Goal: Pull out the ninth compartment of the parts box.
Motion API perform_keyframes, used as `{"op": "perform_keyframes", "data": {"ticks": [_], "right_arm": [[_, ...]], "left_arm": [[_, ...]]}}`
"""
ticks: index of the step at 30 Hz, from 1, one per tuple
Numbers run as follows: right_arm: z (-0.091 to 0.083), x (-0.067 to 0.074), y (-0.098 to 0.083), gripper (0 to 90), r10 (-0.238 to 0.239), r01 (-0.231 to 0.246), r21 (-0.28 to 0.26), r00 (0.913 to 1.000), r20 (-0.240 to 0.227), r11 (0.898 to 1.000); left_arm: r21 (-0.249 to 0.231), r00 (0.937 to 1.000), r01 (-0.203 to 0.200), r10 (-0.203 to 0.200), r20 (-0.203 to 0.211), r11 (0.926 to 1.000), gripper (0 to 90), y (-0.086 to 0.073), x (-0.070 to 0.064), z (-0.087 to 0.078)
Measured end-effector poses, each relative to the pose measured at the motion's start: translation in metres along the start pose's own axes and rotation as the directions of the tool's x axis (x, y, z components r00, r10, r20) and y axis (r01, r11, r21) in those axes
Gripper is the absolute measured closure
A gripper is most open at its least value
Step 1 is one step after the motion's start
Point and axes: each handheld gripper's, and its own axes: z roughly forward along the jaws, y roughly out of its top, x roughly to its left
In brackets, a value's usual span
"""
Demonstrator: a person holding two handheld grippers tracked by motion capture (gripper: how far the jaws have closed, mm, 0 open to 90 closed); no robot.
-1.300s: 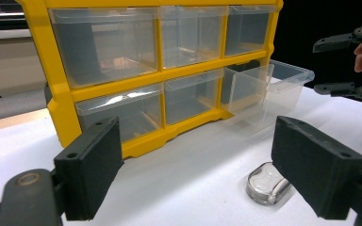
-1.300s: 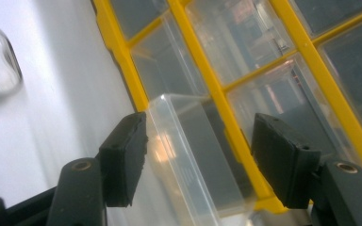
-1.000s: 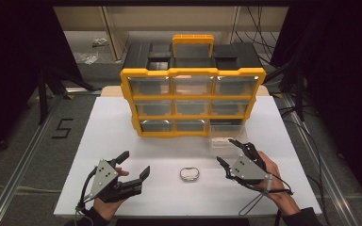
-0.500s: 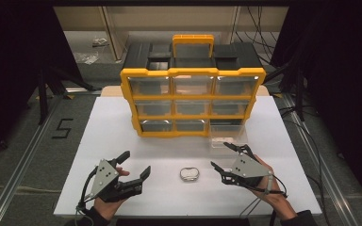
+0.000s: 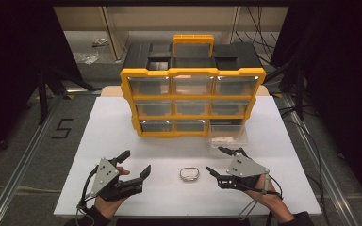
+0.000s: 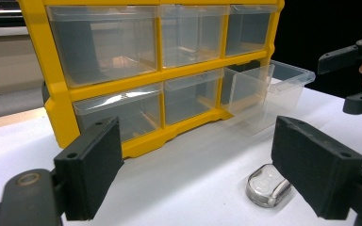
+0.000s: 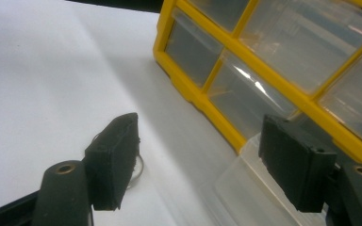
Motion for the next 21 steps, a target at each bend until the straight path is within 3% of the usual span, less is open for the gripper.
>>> {"op": "perform_keyframes", "data": {"ticks": [12,15,21], "right_arm": [[0.005,0.010,0.002,30.7,0.050,-0.049,0.015,0.9969,-0.061,0.999],[0.012,0.016,0.004,30.7,0.028,-0.024,0.057,0.9974,-0.066,0.998],[0.023,0.021,0.006,30.0,0.050,-0.038,0.102,0.9919,-0.116,0.994]], "left_arm": [[0.005,0.9999,0.000,0.000,0.017,1.0000,16.3,0.000,-0.001,0.003],[0.001,0.9999,-0.002,0.002,0.015,1.0000,16.3,0.000,-0.001,0.000],[-0.004,1.0000,0.003,-0.003,0.006,1.0000,16.3,0.000,0.000,-0.002]]}}
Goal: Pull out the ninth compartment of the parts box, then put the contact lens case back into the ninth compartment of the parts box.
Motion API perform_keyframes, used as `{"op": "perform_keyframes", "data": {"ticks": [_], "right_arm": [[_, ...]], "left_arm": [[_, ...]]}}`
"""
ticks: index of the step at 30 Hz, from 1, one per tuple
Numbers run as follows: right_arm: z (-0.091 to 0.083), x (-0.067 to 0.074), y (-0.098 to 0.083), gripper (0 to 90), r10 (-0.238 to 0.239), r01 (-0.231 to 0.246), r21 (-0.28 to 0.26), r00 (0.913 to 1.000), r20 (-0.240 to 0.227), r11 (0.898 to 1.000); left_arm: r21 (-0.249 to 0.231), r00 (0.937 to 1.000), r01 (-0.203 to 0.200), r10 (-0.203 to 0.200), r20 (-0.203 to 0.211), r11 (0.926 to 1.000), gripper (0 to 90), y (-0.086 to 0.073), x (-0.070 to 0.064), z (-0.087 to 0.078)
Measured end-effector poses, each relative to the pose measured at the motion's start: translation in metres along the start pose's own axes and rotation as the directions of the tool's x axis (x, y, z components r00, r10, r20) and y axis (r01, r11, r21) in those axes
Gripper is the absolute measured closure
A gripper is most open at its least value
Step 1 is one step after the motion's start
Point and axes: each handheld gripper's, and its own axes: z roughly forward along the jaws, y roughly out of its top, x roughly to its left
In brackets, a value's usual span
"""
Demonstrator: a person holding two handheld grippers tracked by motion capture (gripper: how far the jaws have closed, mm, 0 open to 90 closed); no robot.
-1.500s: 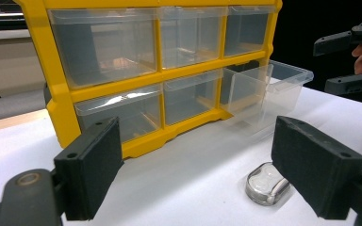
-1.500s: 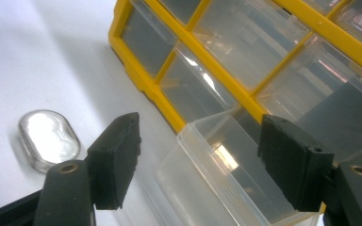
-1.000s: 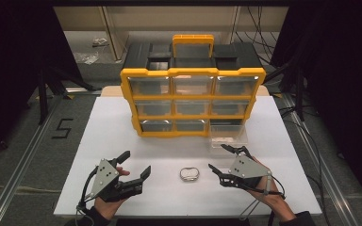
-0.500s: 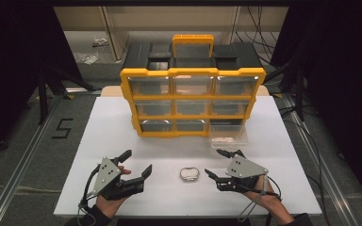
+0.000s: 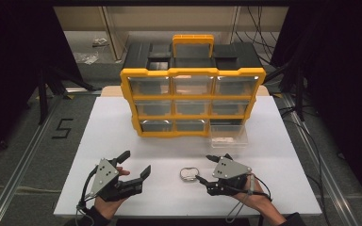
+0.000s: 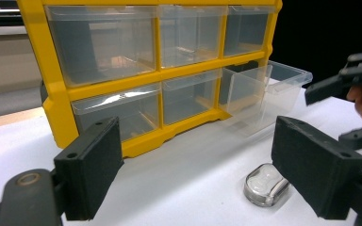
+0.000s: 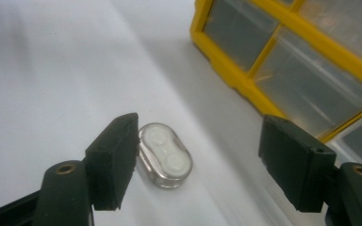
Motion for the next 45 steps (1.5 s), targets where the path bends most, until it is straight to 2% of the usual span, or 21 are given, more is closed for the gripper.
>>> {"op": "perform_keyframes", "data": {"ticks": [3,8,14,20,26,35,40,45], "right_arm": [[0.004,0.000,-0.002,29.5,0.018,-0.017,0.030,0.9996,-0.023,0.999],[0.008,0.001,-0.002,29.3,0.047,-0.045,0.049,0.9978,-0.047,0.998],[0.018,0.005,-0.003,28.9,0.041,-0.035,0.090,0.9971,-0.064,0.995],[0.021,0.004,-0.003,28.8,0.057,-0.050,0.097,0.9956,-0.075,0.994],[0.027,0.003,-0.003,28.8,0.046,-0.038,0.112,0.9962,-0.073,0.993],[0.036,-0.003,-0.003,28.7,0.070,-0.060,0.124,0.9945,-0.078,0.991],[0.045,-0.005,-0.004,28.1,0.079,-0.065,0.148,0.9925,-0.093,0.987],[0.054,-0.004,-0.006,27.3,0.066,-0.045,0.187,0.9921,-0.106,0.981]], "left_arm": [[0.004,1.0000,-0.005,0.005,0.003,1.0000,16.4,0.000,-0.001,0.002],[0.007,0.9999,-0.008,0.007,0.007,0.9999,16.3,0.000,-0.001,0.004],[0.008,0.9999,-0.010,0.010,0.010,0.9999,16.3,0.000,-0.002,0.005],[0.009,0.9999,-0.010,0.010,0.013,0.9999,16.3,-0.001,-0.002,0.006],[0.011,0.9999,-0.012,0.012,0.011,0.9999,16.4,0.000,-0.002,0.006],[0.012,0.9999,-0.014,0.013,0.010,0.9998,16.3,-0.001,-0.002,0.007],[0.012,0.9998,-0.015,0.015,0.010,0.9998,16.3,0.000,-0.002,0.006],[0.011,0.9997,-0.018,0.018,0.016,0.9998,16.3,0.000,-0.003,0.007]]}}
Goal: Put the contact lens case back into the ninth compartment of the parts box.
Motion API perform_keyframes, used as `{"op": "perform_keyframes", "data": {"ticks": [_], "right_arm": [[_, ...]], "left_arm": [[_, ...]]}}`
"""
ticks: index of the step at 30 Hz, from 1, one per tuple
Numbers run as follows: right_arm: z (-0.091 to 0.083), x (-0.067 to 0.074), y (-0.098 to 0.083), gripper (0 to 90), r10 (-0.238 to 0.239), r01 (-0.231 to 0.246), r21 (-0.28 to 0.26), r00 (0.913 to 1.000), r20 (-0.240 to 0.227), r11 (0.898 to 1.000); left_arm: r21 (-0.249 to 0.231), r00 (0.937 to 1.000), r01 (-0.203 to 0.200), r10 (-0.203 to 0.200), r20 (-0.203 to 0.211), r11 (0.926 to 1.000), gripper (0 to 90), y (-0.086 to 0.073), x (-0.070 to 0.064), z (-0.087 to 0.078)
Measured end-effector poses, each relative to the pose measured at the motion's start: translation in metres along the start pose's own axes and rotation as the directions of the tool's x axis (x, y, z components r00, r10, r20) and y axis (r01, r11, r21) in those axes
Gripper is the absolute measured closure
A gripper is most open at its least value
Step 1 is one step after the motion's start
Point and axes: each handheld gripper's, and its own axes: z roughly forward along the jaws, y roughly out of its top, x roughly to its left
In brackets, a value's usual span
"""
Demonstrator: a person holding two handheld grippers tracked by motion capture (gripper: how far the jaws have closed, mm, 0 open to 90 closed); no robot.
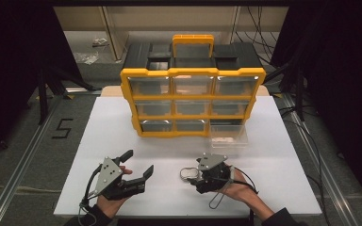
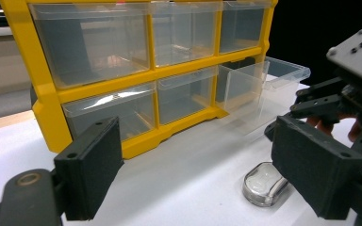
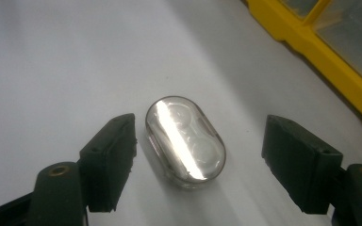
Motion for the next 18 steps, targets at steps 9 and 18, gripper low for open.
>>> {"op": "perform_keyframes", "data": {"ticks": [9,18], "right_arm": [[0.017,0.001,0.004,24.6,-0.002,0.004,0.051,0.9992,-0.040,0.999],[0.027,0.001,0.005,24.2,-0.011,0.018,0.091,0.9972,-0.074,0.996]], "left_arm": [[-0.002,1.0000,0.001,-0.001,0.004,1.0000,16.3,0.000,0.000,0.000],[-0.003,1.0000,-0.001,0.002,0.008,1.0000,16.3,0.001,0.000,0.001]]}}
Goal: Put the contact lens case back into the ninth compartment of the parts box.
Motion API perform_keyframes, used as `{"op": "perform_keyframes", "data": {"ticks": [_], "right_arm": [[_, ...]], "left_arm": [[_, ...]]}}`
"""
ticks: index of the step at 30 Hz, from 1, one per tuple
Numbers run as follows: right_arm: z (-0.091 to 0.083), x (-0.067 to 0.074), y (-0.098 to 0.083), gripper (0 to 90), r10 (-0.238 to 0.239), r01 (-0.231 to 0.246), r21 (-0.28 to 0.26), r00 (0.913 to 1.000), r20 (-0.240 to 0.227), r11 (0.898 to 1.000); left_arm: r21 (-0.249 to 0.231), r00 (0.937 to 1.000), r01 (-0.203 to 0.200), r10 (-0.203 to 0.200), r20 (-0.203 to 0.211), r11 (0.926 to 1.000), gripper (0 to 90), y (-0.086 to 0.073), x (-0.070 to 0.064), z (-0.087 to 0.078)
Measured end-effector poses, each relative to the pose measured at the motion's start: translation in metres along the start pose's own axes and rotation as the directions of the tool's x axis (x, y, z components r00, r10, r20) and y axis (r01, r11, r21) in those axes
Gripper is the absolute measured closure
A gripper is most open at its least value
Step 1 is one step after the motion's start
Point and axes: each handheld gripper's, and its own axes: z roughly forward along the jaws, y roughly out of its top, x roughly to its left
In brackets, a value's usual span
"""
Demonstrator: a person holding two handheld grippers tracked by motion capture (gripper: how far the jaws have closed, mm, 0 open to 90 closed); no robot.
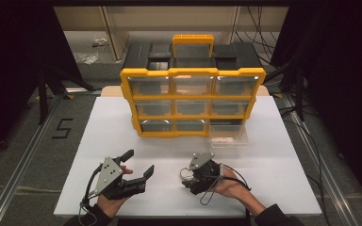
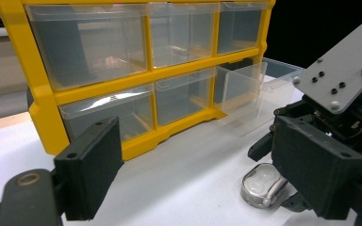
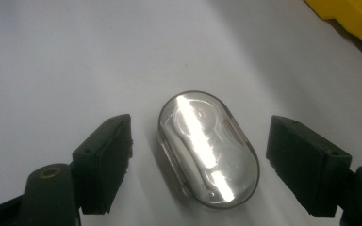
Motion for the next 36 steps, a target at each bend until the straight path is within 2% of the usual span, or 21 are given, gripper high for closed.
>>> {"op": "perform_keyframes", "data": {"ticks": [11,16,22,26,31,36], "right_arm": [[0.0089,-0.0033,0.0012,29.9,-0.011,0.012,0.034,0.9994,-0.034,0.999],[0.0054,-0.0072,-0.0008,38.6,-0.007,0.009,0.033,0.9990,-0.044,0.999],[0.0049,-0.0066,-0.0009,40.7,-0.036,0.039,0.056,0.9978,-0.057,0.998],[0.0062,-0.0071,-0.0008,41.4,-0.033,0.036,0.052,0.9976,-0.061,0.998],[0.0058,-0.0064,-0.0006,48.5,-0.048,0.051,0.047,0.9965,-0.068,0.998],[0.0052,-0.0054,0.0002,49.4,-0.049,0.053,0.057,0.9964,-0.069,0.997]], "left_arm": [[0.002,1.0000,-0.003,0.003,0.004,1.0000,16.3,0.0000,-0.0007,-0.0001],[0.000,0.9999,-0.006,0.006,0.008,1.0000,16.3,0.0001,-0.0011,-0.0002],[0.002,1.0000,-0.001,0.001,0.005,1.0000,16.3,0.0000,-0.0004,-0.0006],[0.003,1.0000,-0.003,0.003,0.008,1.0000,16.4,0.0002,-0.0012,0.0000],[0.002,0.9999,0.002,-0.002,0.010,1.0000,16.3,0.0003,-0.0005,0.0006],[0.004,0.9999,0.004,-0.004,0.012,1.0000,16.3,0.0000,-0.0002,0.0008]]}}
